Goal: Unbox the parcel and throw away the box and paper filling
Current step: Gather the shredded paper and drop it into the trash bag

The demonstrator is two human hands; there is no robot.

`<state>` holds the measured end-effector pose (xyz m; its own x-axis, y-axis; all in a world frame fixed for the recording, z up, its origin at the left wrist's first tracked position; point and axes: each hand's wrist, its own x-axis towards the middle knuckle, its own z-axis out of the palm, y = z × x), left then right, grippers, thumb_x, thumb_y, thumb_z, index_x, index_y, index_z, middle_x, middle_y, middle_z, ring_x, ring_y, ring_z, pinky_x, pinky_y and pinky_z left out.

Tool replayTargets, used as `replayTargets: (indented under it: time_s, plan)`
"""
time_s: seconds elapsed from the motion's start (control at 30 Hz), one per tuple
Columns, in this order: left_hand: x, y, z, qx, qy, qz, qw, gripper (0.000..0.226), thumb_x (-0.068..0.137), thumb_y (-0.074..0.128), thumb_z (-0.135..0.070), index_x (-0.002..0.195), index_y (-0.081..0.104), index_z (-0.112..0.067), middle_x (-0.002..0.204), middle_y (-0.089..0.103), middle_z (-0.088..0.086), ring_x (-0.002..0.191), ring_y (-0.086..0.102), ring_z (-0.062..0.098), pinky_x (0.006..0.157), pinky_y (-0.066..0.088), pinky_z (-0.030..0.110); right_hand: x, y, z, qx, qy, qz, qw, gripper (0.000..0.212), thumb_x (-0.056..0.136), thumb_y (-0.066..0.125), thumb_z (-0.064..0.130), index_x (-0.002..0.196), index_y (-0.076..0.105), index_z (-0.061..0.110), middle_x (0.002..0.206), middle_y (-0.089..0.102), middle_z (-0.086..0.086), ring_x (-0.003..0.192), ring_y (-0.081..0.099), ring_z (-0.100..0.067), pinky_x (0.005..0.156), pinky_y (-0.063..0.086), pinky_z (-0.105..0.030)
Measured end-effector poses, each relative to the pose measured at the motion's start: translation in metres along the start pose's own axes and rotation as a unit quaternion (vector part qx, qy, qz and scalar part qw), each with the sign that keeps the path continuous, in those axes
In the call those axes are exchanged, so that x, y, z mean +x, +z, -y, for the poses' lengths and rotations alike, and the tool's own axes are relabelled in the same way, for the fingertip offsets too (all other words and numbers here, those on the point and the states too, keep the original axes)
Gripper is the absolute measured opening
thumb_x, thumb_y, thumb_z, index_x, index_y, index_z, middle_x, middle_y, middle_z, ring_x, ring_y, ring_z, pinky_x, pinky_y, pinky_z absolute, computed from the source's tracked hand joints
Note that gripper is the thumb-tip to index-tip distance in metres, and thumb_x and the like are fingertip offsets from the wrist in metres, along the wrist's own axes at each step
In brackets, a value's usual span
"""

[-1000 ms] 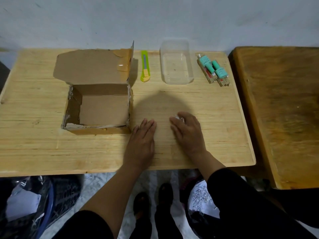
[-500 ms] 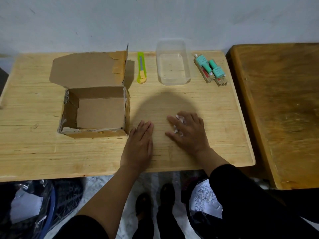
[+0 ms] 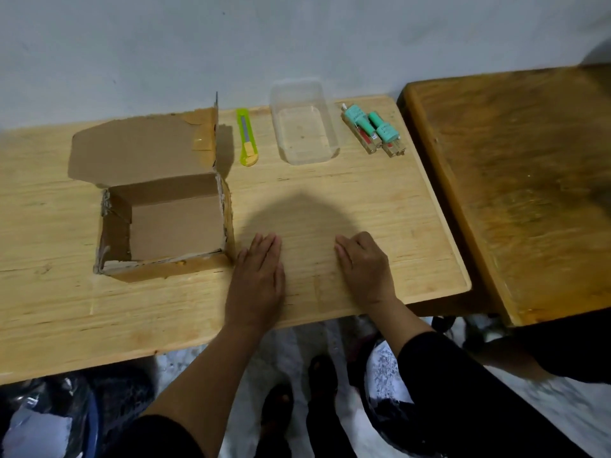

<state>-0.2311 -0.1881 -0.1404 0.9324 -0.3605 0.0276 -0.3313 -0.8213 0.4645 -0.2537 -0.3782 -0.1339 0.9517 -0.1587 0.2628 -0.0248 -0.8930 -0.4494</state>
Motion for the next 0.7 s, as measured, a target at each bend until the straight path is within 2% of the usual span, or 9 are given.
replayTargets:
  time_s: [0.1,0.2,0.27,0.37,0.47,0.57,0.63,0.7]
  plan:
    - [0.000,0.001,-0.001,0.004,0.009,0.006,1.000,0.054,0.091,0.025,-0.030,0.133,0.045,-0.003,0.140,0.047,0.016,0.135,0.036,0.031,0.110,0.031,0.049,-0.013,-0.013,0.002,0.010,0.071,0.016,0.997,0.016,0.087,0.056,0.012,0.083,0.067,0.000,0.074,0.061,-0.018,0.062,0.061,-0.032,0.054,0.049,-0.027]
    - [-0.001,0.002,-0.004,0.014,0.002,0.029,0.999,0.060,0.090,0.021,-0.034,0.136,0.039,-0.002,0.144,0.040,0.018,0.138,0.030,0.032,0.112,0.022,0.049,-0.036,-0.029,-0.003,0.005,0.152,0.025,0.988,0.018,0.091,0.053,0.011,0.090,0.068,0.001,0.087,0.059,-0.020,0.076,0.058,-0.032,0.067,0.038,-0.026]
    - [-0.003,0.003,-0.014,0.008,0.019,0.045,0.999,0.062,0.088,0.020,-0.037,0.136,0.038,-0.002,0.145,0.038,0.018,0.139,0.027,0.033,0.111,0.021,0.050,-0.055,-0.041,-0.011,0.011,0.192,-0.008,0.981,0.017,0.091,0.053,0.009,0.089,0.069,0.003,0.087,0.059,-0.018,0.075,0.058,-0.031,0.066,0.033,-0.022]
    - [-0.010,0.009,-0.043,-0.004,0.079,0.080,0.994,0.066,0.086,0.020,-0.039,0.136,0.040,-0.002,0.146,0.038,0.018,0.139,0.026,0.035,0.109,0.025,0.055,-0.083,-0.059,-0.020,0.023,0.247,-0.040,0.968,0.015,0.090,0.055,0.007,0.090,0.069,0.002,0.087,0.061,-0.019,0.075,0.061,-0.032,0.069,0.037,-0.023]
    - [-0.017,0.023,-0.078,0.002,0.132,0.121,0.984,0.067,0.085,0.020,-0.041,0.137,0.039,-0.002,0.147,0.036,0.017,0.138,0.027,0.037,0.108,0.026,0.056,-0.112,-0.077,-0.029,0.019,0.297,-0.063,0.953,0.017,0.091,0.055,0.007,0.095,0.069,-0.001,0.090,0.061,-0.023,0.074,0.061,-0.035,0.068,0.033,-0.017]
    - [-0.026,0.040,-0.106,0.049,0.166,0.145,0.974,0.070,0.085,0.014,-0.044,0.140,0.034,-0.005,0.150,0.031,0.016,0.140,0.024,0.034,0.108,0.022,0.059,-0.146,-0.087,-0.046,0.004,0.353,-0.050,0.934,0.020,0.094,0.052,0.012,0.098,0.067,0.000,0.097,0.058,-0.021,0.077,0.057,-0.036,0.072,0.039,-0.028]
    - [-0.031,0.049,-0.112,0.082,0.155,0.147,0.974,0.072,0.085,0.009,-0.045,0.143,0.027,-0.006,0.152,0.026,0.014,0.142,0.020,0.032,0.110,0.016,0.058,-0.167,-0.093,-0.059,-0.002,0.384,-0.041,0.923,0.021,0.094,0.051,0.014,0.092,0.067,0.000,0.093,0.053,-0.019,0.072,0.052,-0.033,0.070,0.033,-0.025]
    - [-0.035,0.055,-0.112,0.108,0.157,0.129,0.973,0.066,0.090,0.014,-0.044,0.142,0.028,-0.006,0.151,0.030,0.016,0.140,0.024,0.034,0.109,0.019,0.059,-0.186,-0.098,-0.070,-0.020,0.404,-0.029,0.914,0.022,0.094,0.052,0.015,0.096,0.069,0.000,0.098,0.052,-0.022,0.078,0.054,-0.035,0.071,0.036,-0.029]
